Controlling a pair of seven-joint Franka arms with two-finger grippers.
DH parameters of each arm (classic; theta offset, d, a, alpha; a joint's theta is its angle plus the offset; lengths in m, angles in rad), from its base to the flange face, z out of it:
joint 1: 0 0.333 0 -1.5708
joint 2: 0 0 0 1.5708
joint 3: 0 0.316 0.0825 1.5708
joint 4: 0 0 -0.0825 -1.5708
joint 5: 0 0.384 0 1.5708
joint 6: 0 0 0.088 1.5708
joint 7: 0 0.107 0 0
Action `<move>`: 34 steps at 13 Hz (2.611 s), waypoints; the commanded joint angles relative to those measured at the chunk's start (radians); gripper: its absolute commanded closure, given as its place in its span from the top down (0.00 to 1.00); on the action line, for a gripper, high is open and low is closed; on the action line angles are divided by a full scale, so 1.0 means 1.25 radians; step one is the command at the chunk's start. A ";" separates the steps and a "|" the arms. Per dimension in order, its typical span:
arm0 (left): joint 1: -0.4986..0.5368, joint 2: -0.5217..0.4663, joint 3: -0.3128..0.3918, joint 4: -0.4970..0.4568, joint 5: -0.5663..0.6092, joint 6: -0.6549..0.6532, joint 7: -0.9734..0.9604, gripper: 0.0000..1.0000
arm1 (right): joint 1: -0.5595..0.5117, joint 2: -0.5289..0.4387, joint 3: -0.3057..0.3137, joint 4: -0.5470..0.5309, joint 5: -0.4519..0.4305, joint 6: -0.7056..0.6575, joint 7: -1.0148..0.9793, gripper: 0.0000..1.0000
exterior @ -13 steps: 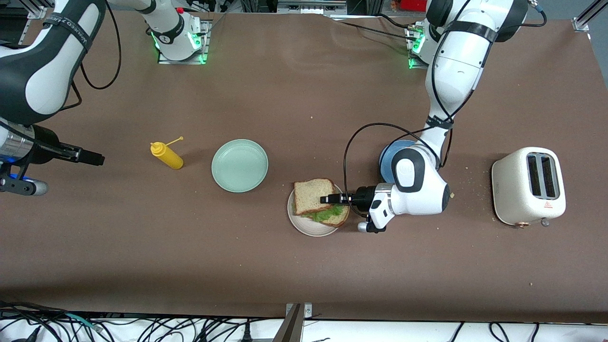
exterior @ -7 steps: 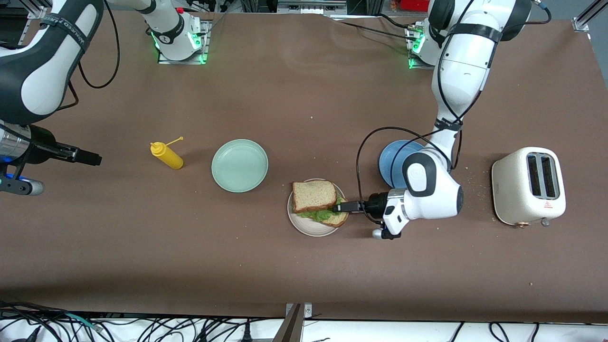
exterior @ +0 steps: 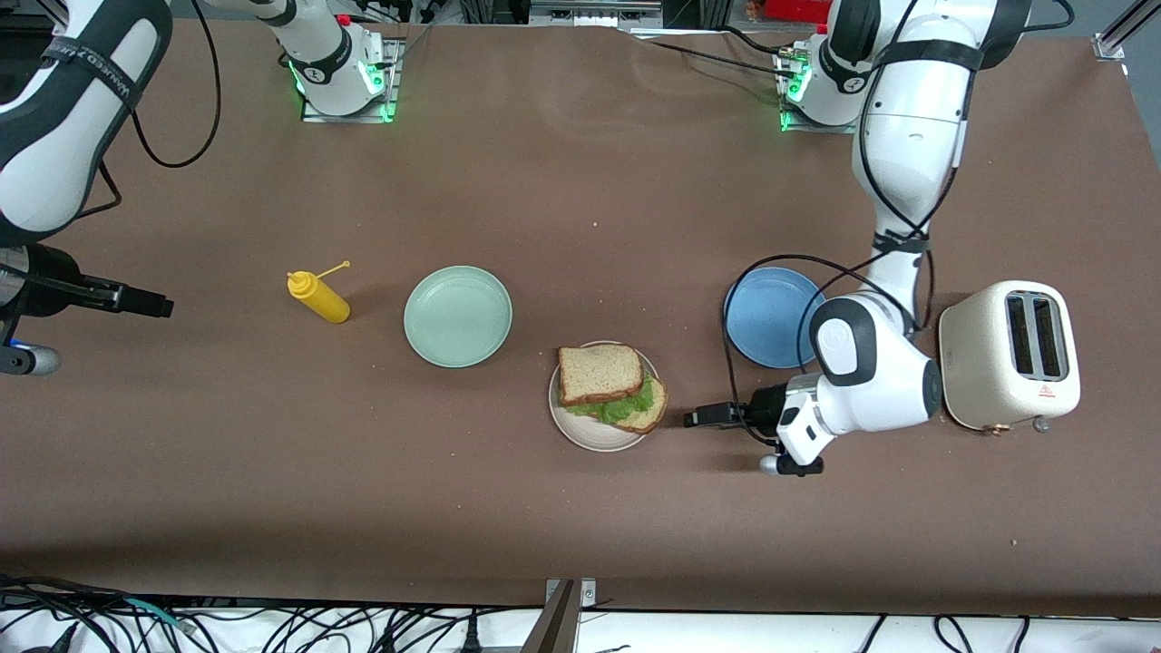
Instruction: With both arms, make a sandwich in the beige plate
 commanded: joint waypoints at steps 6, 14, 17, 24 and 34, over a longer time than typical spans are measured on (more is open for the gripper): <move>0.046 -0.125 0.047 -0.005 0.413 -0.154 -0.069 1.00 | -0.247 -0.228 0.492 -0.007 -0.357 0.069 0.121 1.00; 0.058 -0.271 0.111 -0.004 0.618 -0.367 -0.071 1.00 | -0.574 -0.392 0.886 -0.162 -0.494 0.131 0.121 1.00; 0.061 -0.301 0.138 -0.004 0.619 -0.428 -0.067 1.00 | -0.603 -0.505 0.921 -0.341 -0.505 0.254 0.125 1.00; 0.096 -0.347 0.146 -0.004 0.621 -0.479 -0.067 1.00 | -0.662 -0.466 1.045 -0.307 -0.586 0.264 0.201 1.00; 0.099 -0.407 0.173 0.004 0.621 -0.556 -0.062 1.00 | -0.664 -0.465 1.043 -0.307 -0.585 0.264 0.201 1.00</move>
